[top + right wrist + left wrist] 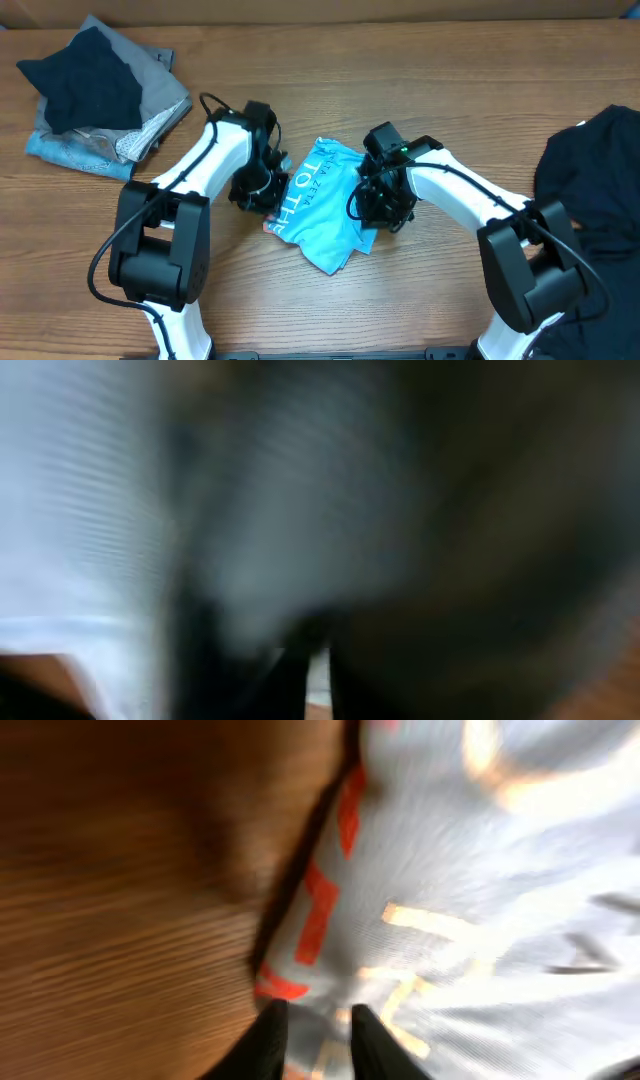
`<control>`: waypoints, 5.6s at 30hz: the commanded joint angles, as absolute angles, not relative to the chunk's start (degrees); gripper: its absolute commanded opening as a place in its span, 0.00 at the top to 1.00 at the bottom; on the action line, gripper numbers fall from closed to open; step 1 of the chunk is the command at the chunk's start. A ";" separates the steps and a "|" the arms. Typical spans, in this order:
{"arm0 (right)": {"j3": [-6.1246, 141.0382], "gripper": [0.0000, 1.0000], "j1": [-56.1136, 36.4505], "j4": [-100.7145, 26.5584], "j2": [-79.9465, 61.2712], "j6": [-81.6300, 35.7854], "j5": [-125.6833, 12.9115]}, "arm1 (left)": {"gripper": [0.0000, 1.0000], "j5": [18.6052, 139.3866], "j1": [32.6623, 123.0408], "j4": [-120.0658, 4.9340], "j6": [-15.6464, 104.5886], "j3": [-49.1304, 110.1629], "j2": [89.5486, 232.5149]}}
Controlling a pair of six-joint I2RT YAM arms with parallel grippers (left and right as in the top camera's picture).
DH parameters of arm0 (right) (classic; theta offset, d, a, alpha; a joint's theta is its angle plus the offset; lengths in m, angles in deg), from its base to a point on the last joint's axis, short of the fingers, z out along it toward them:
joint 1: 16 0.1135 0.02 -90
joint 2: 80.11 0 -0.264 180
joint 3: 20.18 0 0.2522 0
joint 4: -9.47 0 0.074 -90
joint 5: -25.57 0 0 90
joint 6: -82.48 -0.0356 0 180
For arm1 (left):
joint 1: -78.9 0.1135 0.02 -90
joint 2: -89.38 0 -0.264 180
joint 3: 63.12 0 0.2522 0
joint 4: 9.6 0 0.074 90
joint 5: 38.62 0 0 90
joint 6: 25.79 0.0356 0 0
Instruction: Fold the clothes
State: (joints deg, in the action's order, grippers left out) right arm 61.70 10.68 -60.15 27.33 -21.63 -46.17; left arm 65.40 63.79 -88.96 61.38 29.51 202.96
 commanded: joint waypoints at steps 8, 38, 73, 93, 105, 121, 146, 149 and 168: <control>62.72 0.62 8.08 -66.36 21.75 -23.95 -60.22 | 0.34 73.25 66.41 -83.78 61.44 33.69 202.53; 62.66 0.90 4.23 -52.96 28.20 -43.12 -48.83 | 0.60 81.77 70.72 -93.64 65.11 33.16 193.81; 63.01 0.67 5.83 -43.06 13.01 -31.05 -48.35 | 0.59 74.86 76.86 -64.31 46.76 26.47 194.88; 62.90 0.65 11.75 -34.93 32.42 -30.20 -40.11 | 0.00 76.88 83.15 -71.08 48.22 17.77 195.12; 62.90 0.66 11.75 -35.03 32.42 -30.20 -40.09 | 0.06 89.38 75.02 -56.86 40.50 11.28 206.46; 65.13 0.78 9.83 -42.95 27.55 -29.98 -40.35 | 0.96 88.02 77.53 -64.66 45.75 16.59 205.17; 66.33 0.77 3.71 -52.35 12.53 -30.00 -40.99 | 0.96 83.83 102.67 -57.31 50.43 56.13 198.70; 66.33 0.77 3.77 -54.18 12.53 -30.00 -41.01 | 0.96 83.50 103.94 -53.73 50.34 56.13 202.07; 68.15 0.73 3.86 -57.79 10.76 -29.94 -43.87 | 0.00 83.98 124.55 -87.32 58.78 71.74 196.08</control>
State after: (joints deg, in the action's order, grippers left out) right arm 65.68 3.71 -58.18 12.79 -30.14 -41.42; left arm 77.53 123.15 -83.65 51.65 65.71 204.95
